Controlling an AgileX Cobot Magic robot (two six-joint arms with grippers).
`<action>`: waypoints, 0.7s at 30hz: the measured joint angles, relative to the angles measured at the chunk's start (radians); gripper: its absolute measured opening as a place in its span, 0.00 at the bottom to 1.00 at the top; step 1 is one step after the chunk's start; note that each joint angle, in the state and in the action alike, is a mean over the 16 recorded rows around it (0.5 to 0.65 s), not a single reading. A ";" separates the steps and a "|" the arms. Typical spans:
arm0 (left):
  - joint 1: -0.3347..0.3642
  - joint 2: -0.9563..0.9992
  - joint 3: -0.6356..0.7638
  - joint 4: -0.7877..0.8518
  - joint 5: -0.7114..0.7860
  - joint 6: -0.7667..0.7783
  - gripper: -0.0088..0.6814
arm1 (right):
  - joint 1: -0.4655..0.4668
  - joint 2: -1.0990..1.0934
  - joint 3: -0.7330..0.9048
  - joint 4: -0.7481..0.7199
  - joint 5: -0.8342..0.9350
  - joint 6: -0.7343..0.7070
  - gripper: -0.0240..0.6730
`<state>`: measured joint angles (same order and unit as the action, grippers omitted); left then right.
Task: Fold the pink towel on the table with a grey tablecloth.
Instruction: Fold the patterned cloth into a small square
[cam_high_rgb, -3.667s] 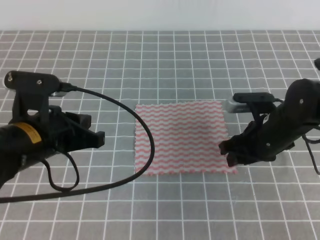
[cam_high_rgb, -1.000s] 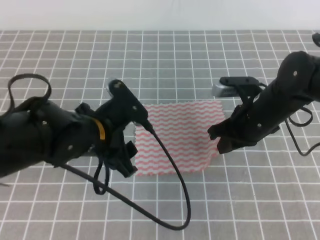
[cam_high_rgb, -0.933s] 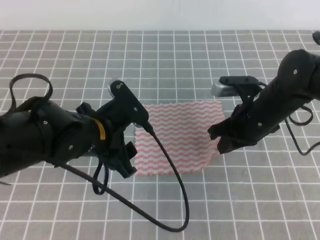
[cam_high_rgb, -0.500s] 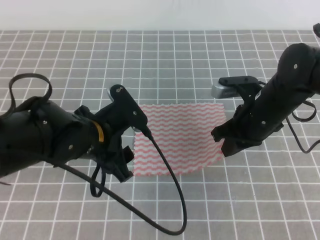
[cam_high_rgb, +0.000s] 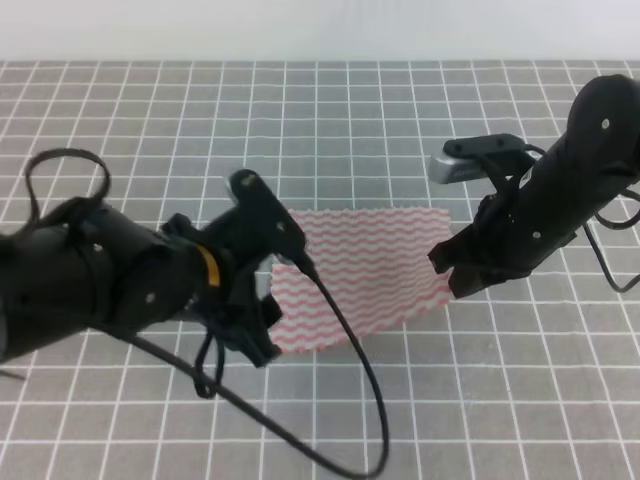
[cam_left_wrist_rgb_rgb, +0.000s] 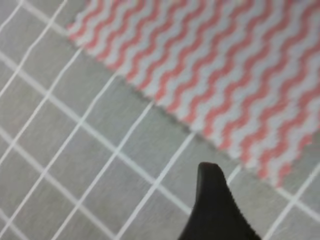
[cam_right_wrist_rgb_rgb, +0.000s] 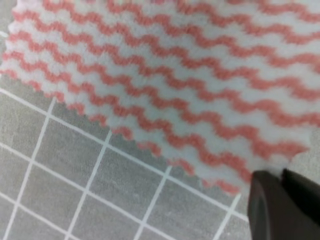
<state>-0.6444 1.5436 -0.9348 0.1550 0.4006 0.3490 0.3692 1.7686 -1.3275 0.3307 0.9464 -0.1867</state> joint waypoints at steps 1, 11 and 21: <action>-0.006 0.002 0.000 -0.003 0.000 0.004 0.59 | 0.000 0.001 0.000 0.001 -0.004 0.000 0.01; -0.063 0.039 -0.001 -0.018 0.035 0.040 0.59 | 0.000 0.001 0.000 0.006 -0.052 0.000 0.01; -0.074 0.074 -0.001 -0.025 0.078 0.115 0.59 | 0.000 -0.001 0.000 0.005 -0.089 0.000 0.01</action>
<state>-0.7187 1.6172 -0.9362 0.1298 0.4786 0.4643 0.3691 1.7672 -1.3273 0.3358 0.8574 -0.1865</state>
